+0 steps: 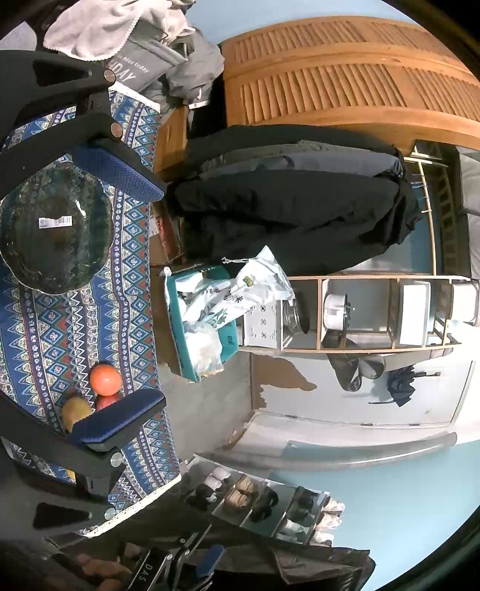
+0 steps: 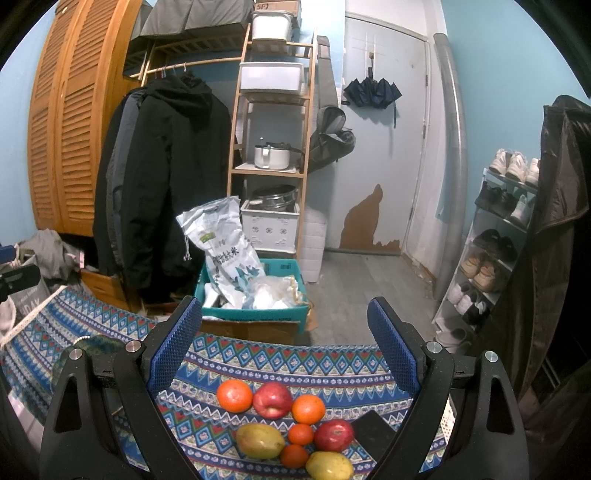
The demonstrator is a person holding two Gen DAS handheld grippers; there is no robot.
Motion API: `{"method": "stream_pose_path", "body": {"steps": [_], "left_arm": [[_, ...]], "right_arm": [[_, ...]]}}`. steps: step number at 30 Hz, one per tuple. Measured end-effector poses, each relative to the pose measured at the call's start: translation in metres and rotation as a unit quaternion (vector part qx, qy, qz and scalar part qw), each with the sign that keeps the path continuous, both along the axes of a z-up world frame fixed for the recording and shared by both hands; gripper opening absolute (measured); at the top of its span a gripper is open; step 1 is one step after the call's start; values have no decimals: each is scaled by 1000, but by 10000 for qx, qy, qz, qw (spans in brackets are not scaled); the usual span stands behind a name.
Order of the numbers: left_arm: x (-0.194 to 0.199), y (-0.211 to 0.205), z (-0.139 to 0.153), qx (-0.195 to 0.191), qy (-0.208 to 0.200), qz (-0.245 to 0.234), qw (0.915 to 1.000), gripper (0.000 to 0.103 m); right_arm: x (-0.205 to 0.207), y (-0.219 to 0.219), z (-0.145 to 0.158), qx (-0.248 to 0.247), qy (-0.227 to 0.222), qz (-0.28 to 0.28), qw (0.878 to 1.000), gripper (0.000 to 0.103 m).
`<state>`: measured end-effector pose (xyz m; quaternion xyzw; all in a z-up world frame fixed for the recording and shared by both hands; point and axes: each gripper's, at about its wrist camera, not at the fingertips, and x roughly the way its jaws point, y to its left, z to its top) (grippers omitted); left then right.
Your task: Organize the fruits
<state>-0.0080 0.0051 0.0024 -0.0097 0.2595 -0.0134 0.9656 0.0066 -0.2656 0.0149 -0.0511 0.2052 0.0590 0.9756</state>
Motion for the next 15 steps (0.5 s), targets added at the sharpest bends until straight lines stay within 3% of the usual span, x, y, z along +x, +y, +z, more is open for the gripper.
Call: {"method": "stream_pose_path", "body": {"steps": [15], "left_arm": [[1,-5,-3,4,42,-37,10000,102]], "right_arm": [[0,-2,4,9,-3,-17,10000,89]]}}
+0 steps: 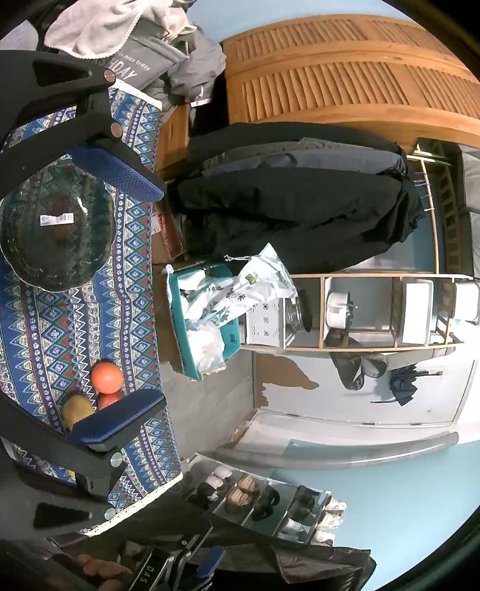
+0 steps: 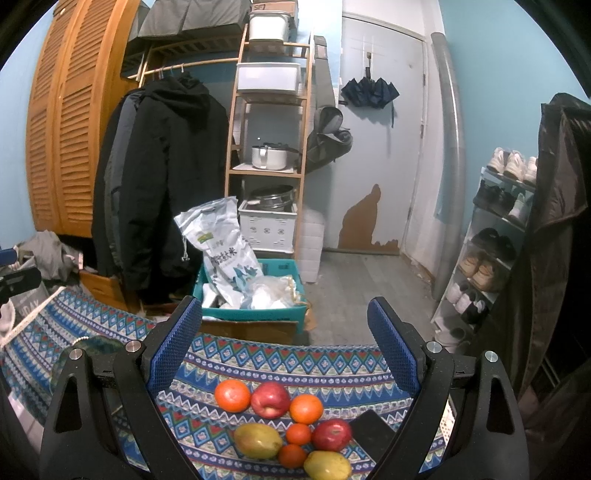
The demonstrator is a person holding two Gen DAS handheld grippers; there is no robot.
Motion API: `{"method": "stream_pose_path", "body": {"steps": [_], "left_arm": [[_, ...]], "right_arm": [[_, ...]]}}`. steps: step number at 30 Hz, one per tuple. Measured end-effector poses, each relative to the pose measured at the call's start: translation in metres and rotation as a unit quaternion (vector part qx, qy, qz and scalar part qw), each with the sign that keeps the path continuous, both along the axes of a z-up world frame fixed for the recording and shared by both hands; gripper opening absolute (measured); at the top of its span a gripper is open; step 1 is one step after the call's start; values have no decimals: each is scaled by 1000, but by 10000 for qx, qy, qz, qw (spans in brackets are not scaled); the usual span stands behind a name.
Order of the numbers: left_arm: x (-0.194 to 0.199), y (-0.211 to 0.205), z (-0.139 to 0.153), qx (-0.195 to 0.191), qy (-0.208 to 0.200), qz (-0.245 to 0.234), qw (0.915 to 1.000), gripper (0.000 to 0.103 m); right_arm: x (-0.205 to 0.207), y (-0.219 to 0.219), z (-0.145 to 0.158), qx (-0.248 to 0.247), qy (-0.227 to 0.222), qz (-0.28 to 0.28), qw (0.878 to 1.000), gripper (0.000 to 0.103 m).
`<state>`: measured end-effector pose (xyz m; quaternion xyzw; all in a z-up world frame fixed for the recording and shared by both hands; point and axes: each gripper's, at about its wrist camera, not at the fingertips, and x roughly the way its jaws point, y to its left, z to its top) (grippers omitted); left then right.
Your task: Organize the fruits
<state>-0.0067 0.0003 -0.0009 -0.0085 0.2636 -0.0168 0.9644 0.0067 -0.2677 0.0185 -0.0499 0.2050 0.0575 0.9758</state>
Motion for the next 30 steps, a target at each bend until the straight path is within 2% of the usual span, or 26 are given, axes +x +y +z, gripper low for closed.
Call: {"method": "stream_pose_path", "body": {"steps": [5,13,30], "left_arm": [[1,-3,-1,4,14,-22,10000,102],[9,-12,-9,17,166,-164,9997,102],[43,-56,-59,28,1049,-723,9918,102]], "right_arm": [[-1,-6,4,11,8,-46,10000,89],[3,-18,-6,-12,118,-233,9997,89],[24,-50,-68,-242,1126,-627,9914,89]]}}
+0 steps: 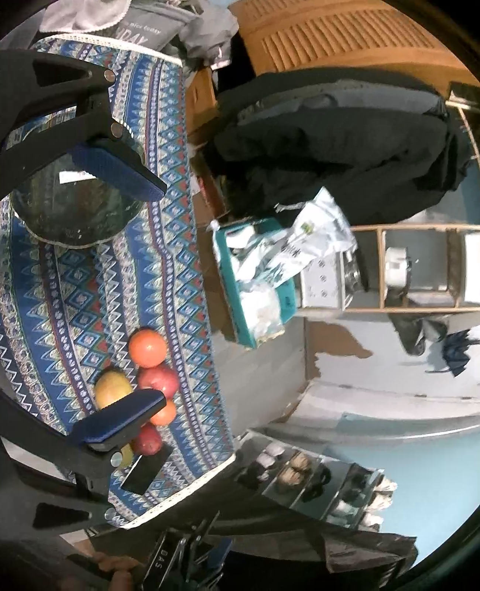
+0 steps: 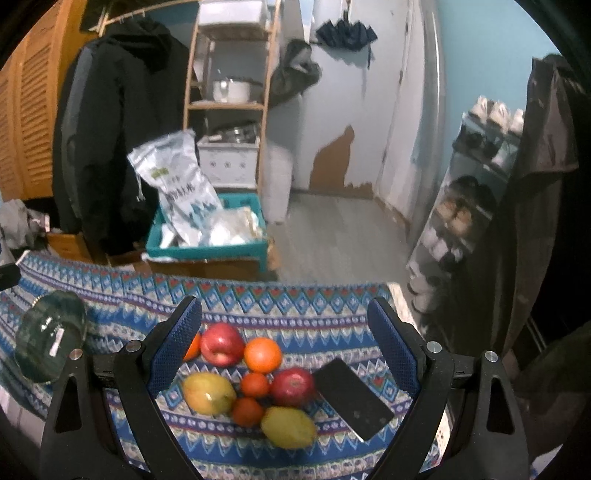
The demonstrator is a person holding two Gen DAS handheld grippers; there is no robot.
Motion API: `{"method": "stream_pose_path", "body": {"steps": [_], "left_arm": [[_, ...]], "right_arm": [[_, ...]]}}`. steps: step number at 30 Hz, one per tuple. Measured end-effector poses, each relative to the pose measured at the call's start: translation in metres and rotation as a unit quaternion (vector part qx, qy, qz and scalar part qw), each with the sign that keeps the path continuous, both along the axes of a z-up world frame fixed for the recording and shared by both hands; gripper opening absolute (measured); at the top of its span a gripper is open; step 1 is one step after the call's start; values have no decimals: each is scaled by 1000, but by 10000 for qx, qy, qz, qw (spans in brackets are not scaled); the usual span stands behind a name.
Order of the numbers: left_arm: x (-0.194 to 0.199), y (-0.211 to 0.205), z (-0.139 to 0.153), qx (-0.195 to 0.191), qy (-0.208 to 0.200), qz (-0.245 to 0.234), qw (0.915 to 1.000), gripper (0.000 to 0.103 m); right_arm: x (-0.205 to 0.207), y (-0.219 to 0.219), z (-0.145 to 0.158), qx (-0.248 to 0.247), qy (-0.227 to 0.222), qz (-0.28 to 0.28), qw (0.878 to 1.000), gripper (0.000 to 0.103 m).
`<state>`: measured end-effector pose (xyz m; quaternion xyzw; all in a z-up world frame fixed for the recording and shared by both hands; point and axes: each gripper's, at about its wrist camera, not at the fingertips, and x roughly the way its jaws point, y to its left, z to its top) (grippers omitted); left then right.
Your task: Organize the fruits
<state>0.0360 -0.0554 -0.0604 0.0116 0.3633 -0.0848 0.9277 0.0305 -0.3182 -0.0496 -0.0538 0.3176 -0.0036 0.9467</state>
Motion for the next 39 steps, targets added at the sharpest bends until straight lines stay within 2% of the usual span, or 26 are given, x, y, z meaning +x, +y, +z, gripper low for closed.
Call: {"method": "stream_pose_path", "body": {"steps": [15,24,39], "left_arm": [[20,-38,-59,132,925,-439,9947,102],[24,-74,-87,430,1161,-751,9895,102],[41,-110,-152,351,1855,-1053,9764,102]], "right_arm": [[18,-28,-75,161,1232,-97,9922,89],[24,-38,-120,143,1906,-147,9815,89],[32,-39,-184,30,2816,27,9595,89]]}}
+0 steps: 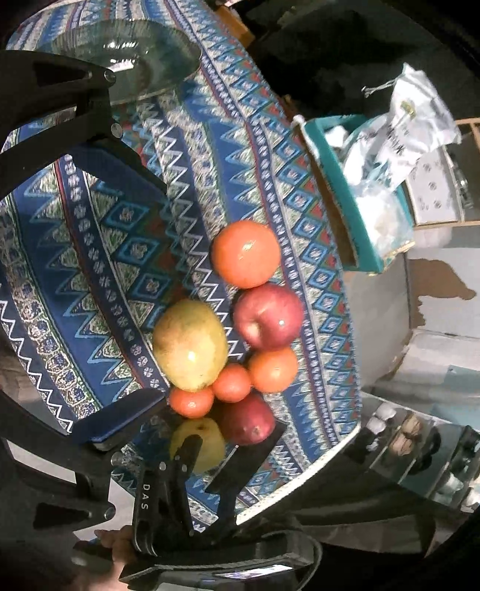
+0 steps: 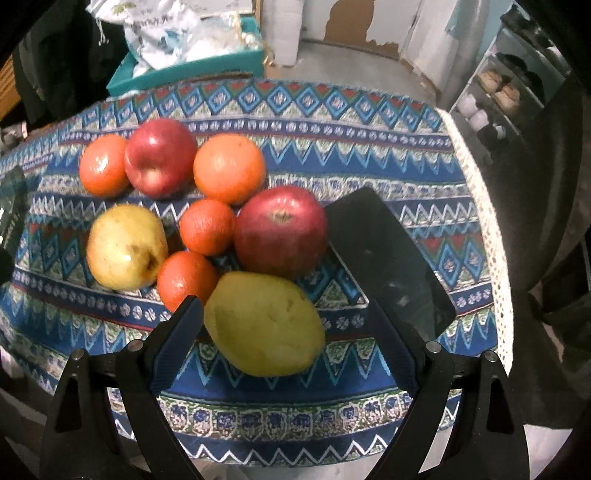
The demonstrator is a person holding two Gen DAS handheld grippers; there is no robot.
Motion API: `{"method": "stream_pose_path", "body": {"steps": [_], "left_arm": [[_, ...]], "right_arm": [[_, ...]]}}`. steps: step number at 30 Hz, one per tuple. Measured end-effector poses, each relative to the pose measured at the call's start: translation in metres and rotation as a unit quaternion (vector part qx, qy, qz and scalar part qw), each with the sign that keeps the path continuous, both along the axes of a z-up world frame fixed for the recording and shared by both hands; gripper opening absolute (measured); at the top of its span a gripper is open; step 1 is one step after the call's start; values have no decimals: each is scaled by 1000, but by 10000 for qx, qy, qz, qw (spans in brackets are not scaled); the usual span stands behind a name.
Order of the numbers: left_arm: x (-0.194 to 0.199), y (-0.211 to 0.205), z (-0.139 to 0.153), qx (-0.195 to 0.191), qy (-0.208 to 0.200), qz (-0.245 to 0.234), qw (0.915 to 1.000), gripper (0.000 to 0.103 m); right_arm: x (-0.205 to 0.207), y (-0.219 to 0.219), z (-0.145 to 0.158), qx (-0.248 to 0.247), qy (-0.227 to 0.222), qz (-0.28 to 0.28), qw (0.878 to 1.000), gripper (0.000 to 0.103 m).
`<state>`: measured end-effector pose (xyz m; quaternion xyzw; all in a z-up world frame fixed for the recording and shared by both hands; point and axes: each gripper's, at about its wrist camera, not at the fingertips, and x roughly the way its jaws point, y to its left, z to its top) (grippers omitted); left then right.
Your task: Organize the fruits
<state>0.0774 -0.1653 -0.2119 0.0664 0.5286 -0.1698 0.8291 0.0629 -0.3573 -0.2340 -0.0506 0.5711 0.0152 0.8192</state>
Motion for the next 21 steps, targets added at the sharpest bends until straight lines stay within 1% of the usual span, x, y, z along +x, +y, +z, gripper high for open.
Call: {"method": "stream_pose_path", "body": {"steps": [4,10,11,12,13,17,21], "left_arm": [[2,-5,-13,53,120,-8,9999,102],[4,-14,-23,69,165,-148,9997,102],[4,-16,-24,62,177,-181,9997,102],[5,-18,-26,72,182,-216,9996,102],[5,-20,-27,85,182,-242,9995,102],[5,-30,-32,77,219,-368,9991,102],[8,-40,-39,116,271,-481,9984,102]], "right_arm": [[1,4,-12,66,150,150,9998,89],[4,8,-32,-56,385,351,9986,89],[4,8,-35,-52,416,369,9984,86],[4,8,-37,-2,447,398,9982,78],[4,9,-39,103,479,439,9978,77],[1,11,-40,91,409,489,9979,76],[-3,6,-35,183,317,349,9987,76]]}}
